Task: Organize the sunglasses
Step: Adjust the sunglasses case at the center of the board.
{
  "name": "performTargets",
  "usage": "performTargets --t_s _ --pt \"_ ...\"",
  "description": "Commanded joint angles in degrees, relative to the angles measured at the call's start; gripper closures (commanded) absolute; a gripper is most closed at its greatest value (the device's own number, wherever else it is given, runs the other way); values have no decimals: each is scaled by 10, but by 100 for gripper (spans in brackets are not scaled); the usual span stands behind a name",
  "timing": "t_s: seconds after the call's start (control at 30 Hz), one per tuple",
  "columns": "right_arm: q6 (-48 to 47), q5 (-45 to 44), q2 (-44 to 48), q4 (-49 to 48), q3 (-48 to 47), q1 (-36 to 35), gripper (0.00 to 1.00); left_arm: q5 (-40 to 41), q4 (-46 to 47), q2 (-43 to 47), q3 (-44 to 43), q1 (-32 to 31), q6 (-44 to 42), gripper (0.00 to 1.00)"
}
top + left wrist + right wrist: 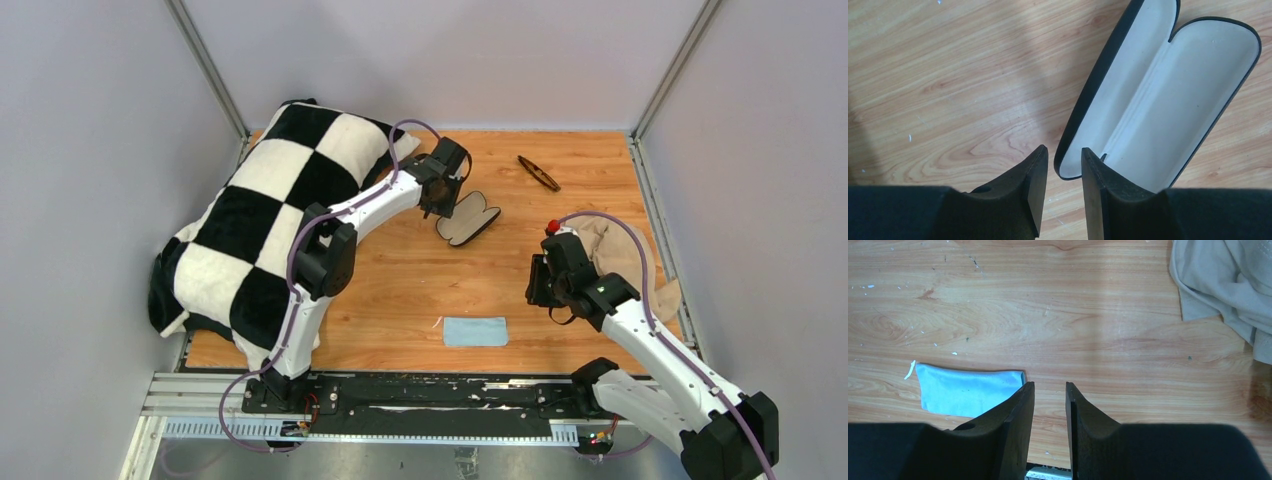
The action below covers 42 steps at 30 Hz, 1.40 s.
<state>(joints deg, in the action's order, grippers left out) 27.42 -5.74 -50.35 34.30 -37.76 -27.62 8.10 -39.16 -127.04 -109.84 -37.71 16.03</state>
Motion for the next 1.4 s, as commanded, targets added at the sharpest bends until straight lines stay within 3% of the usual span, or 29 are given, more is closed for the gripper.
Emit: performTargets --t_s 0.0,0.07,0.17,0.5,0.93,1.13,1.23,1.37 --pt "-7 1 6 15 -12 9 66 -18 -5 -20 -12 7 -7 62" --pt "-7 4 7 15 -12 9 66 -25 -4 -22 -10 7 -4 65" --pt "-6 10 9 15 -9 9 66 -29 -4 -21 -3 7 5 83" --pt "-1 8 13 16 -4 9 66 -57 61 62 115 7 44 100" --pt "5 43 -18 -14 10 9 66 -103 248 248 425 -20 212 100" --pt "10 49 -22 -16 4 9 67 -84 264 236 429 -83 312 99" --pt "15 49 -17 -16 4 9 66 -82 257 225 403 -108 363 82" --pt "17 48 -1 -11 9 9 65 -96 269 233 397 -126 384 70"
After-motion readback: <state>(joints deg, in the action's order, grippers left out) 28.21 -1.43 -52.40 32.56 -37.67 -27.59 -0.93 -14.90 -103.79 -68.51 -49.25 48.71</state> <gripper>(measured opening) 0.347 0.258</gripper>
